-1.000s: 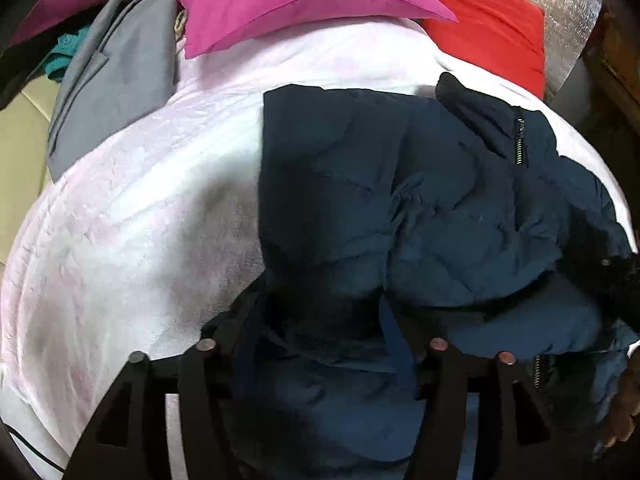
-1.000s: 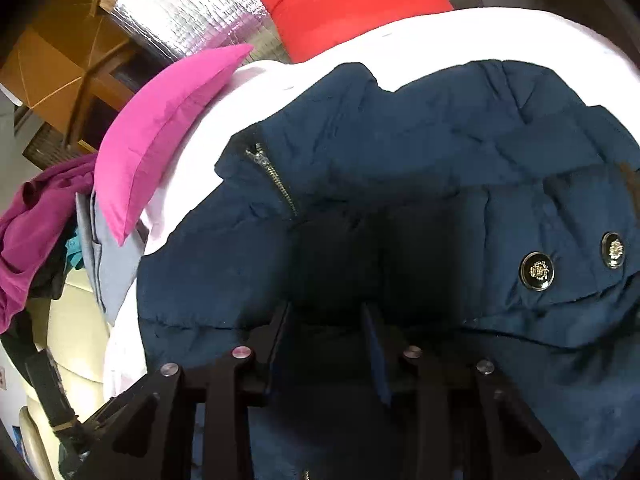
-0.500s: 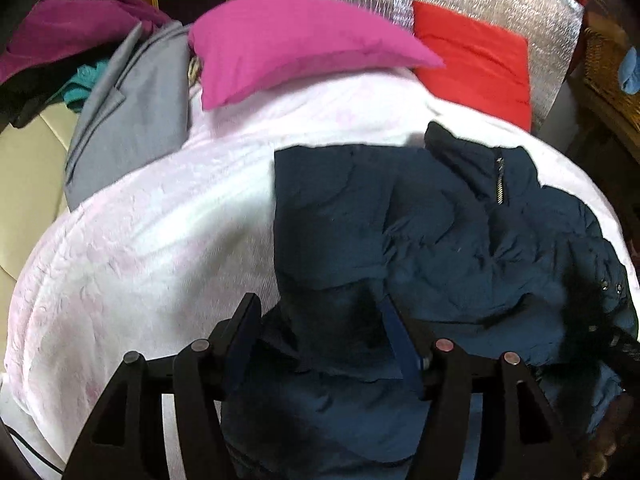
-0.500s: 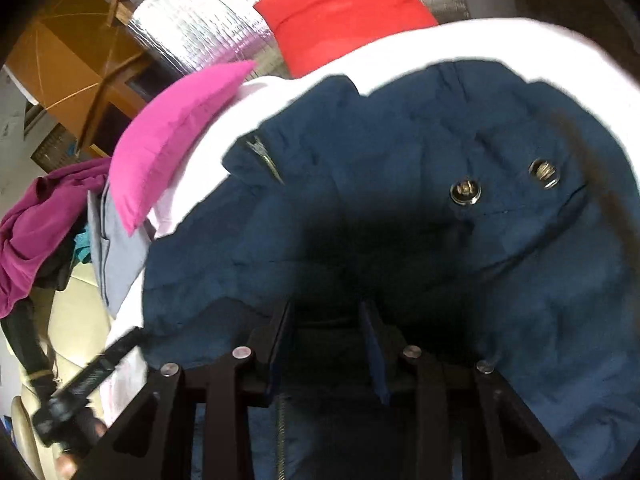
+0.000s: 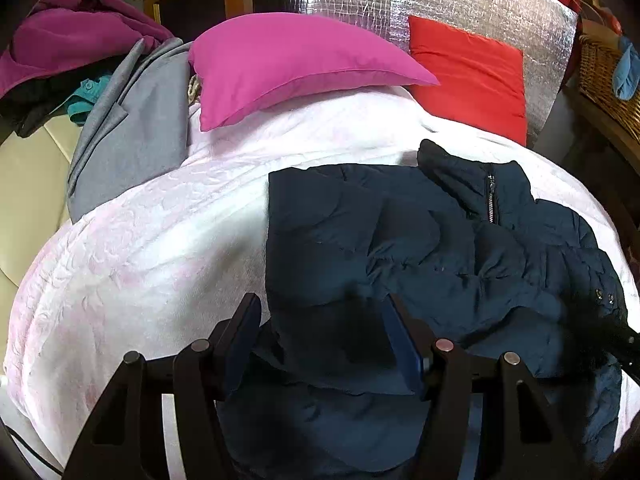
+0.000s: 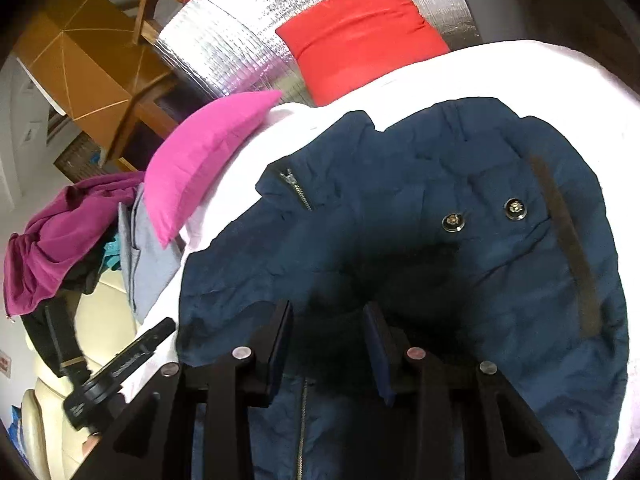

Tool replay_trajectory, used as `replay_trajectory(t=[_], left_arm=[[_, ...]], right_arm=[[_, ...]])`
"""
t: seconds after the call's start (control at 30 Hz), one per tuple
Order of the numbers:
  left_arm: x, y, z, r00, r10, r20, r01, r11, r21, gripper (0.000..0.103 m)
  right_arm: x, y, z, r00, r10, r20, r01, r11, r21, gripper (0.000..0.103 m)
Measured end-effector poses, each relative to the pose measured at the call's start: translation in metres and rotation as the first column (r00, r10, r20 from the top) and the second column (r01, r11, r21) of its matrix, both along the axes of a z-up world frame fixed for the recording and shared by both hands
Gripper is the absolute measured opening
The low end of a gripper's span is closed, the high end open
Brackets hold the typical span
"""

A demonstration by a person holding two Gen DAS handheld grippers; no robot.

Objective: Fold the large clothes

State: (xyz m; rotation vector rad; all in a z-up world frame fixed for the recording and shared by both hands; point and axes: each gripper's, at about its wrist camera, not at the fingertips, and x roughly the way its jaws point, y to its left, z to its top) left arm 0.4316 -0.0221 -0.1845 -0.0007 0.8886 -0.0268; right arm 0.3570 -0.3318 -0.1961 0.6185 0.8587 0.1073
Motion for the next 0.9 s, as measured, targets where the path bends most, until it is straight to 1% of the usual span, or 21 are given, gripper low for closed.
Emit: replay_trajectory(t=[0.07,0.1,0.13,0.17,0.23,0.27,0.3,0.37,0.4,0.47,0.5,0.53,0.57,0.63,0.67,0.7,0.77,0.8,0.83,0.87,0.9], left_arm=[[0.002,-0.002,-0.002,1.0,-0.003,-0.005,0.003,1.0,0.018,0.064],[0.004,-0.002,-0.005,1.0,-0.004,-0.018,0.004,1.0,0.022,0.064],[0.007,-0.003,-0.009,0.999,-0.007,-0.04,0.008,1.0,0.025,0.064],[0.011,-0.004,-0.016,0.997,-0.013,-0.075,0.015,0.999,0.03,0.064],[0.02,-0.004,-0.032,0.988,-0.01,-0.155,0.015,0.999,0.034,0.064],[0.023,-0.002,-0.037,0.985,-0.008,-0.172,0.012,1.0,0.021,0.064],[0.024,0.0,-0.037,0.985,-0.007,-0.174,0.009,1.0,0.011,0.064],[0.024,0.003,-0.031,0.987,-0.012,-0.16,0.013,1.0,0.004,0.064],[0.023,0.007,-0.027,0.989,-0.009,-0.145,0.009,1.0,-0.001,0.064],[0.022,0.017,-0.02,0.992,0.01,-0.123,-0.013,1.0,-0.02,0.064],[0.022,0.022,-0.016,0.993,0.022,-0.112,-0.027,0.999,-0.036,0.064],[0.023,0.028,-0.012,0.994,0.036,-0.101,-0.041,0.998,-0.049,0.064],[0.024,0.033,-0.01,0.994,0.053,-0.092,-0.058,0.997,-0.052,0.064],[0.028,0.042,-0.008,0.992,0.09,-0.086,-0.094,0.995,-0.039,0.064],[0.031,0.045,-0.01,0.99,0.106,-0.096,-0.11,0.993,-0.033,0.064],[0.034,0.047,-0.014,0.986,0.119,-0.115,-0.123,0.992,-0.031,0.064],[0.039,0.045,-0.022,0.982,0.118,-0.149,-0.123,0.992,-0.03,0.064],[0.043,0.041,-0.027,0.979,0.108,-0.172,-0.111,0.994,-0.01,0.064],[0.044,0.037,-0.033,0.977,0.102,-0.187,-0.1,0.995,0.02,0.064],[0.046,0.032,-0.036,0.976,0.097,-0.193,-0.091,0.995,0.042,0.065],[0.045,0.029,-0.038,0.977,0.094,-0.192,-0.084,0.995,0.06,0.065]], right_arm=[[0.006,0.0,-0.008,0.998,0.003,-0.058,-0.003,1.0,-0.003,0.04],[0.013,0.0,-0.02,0.992,0.002,-0.127,-0.003,1.0,-0.007,0.04],[0.02,0.0,-0.032,0.983,0.01,-0.182,-0.009,1.0,0.005,0.04],[0.024,0.0,-0.039,0.98,0.016,-0.197,-0.015,1.0,0.008,0.04],[0.026,0.001,-0.037,0.981,0.026,-0.192,-0.026,1.0,0.003,0.04],[0.025,-0.001,-0.033,0.981,0.029,-0.19,-0.027,1.0,0.012,0.04],[0.022,-0.005,-0.027,0.984,0.032,-0.176,-0.027,0.999,0.033,0.04],[0.011,-0.02,-0.013,0.993,0.014,-0.113,-0.007,0.998,0.063,0.04],[0.0,-0.036,0.0,0.998,-0.026,-0.054,0.029,0.997,0.066,0.04],[-0.014,-0.062,0.015,0.995,-0.096,0.009,0.095,0.994,0.059,0.042],[-0.023,-0.081,0.022,0.987,-0.156,0.032,0.154,0.987,0.053,0.045],[-0.03,-0.099,0.025,0.976,-0.213,0.041,0.211,0.976,0.047,0.053],[-0.035,-0.116,0.025,0.965,-0.261,0.037,0.259,0.965,0.046,0.058],[-0.036,-0.142,0.019,0.955,-0.298,0.009,0.297,0.953,0.059,0.058],[-0.036,-0.15,0.013,0.951,-0.308,-0.01,0.308,0.949,0.066,0.058],[-0.036,-0.15,0.013,0.951,-0.308,-0.01,0.308,0.949,0.066,0.058],[-0.033,-0.165,-0.003,0.945,-0.325,-0.044,0.327,0.941,0.091,0.058],[-0.03,-0.17,-0.011,0.942,-0.33,-0.058,0.335,0.935,0.116,0.058],[-0.019,-0.176,-0.026,0.94,-0.328,-0.092,0.34,0.924,0.176,0.058],[-0.015,-0.175,-0.031,0.94,-0.325,-0.099,0.339,0.924,0.179,0.058],[-0.009,-0.175,-0.036,0.94,-0.325,-0.107,0.338,0.927,0.161,0.058]])
